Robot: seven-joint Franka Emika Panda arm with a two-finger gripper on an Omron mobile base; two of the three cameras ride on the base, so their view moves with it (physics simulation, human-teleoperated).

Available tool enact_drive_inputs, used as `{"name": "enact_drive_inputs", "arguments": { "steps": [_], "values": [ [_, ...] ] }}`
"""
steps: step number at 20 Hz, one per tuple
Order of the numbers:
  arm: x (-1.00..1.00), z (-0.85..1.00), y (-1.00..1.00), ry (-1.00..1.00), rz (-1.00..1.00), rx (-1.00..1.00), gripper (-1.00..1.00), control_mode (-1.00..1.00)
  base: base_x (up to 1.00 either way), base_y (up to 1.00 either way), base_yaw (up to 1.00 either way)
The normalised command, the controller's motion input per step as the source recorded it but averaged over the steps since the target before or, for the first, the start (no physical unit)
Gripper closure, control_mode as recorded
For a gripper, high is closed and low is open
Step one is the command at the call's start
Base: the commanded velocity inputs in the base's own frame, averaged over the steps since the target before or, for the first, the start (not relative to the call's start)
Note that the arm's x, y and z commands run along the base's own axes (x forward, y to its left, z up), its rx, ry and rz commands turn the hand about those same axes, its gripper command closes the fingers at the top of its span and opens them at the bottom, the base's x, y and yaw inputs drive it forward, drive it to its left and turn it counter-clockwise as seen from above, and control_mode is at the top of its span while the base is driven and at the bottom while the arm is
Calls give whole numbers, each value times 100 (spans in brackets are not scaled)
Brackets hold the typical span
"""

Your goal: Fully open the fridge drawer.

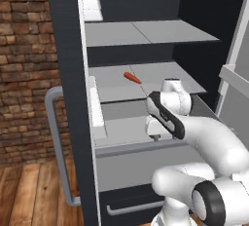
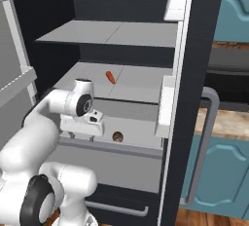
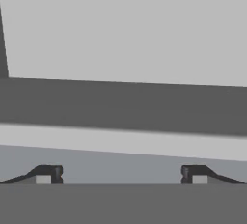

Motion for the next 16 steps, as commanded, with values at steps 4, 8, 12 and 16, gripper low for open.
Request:
{"name": "enact_drive_inputs", "arguments": {
  "steps": [4, 8, 12, 16],
  "values": [
    [-100, 24, 0, -13, 0, 5, -100, -100, 0, 0, 0],
    [-91, 88, 0, -30, 0, 7, -100, -100, 0, 0, 0],
    [-64, 100, 19, -40, -1, 1, -100, -100, 0, 0, 0],
    [-52, 100, 23, -43, -3, 0, -100, -100, 0, 0, 0]
  ]
}}
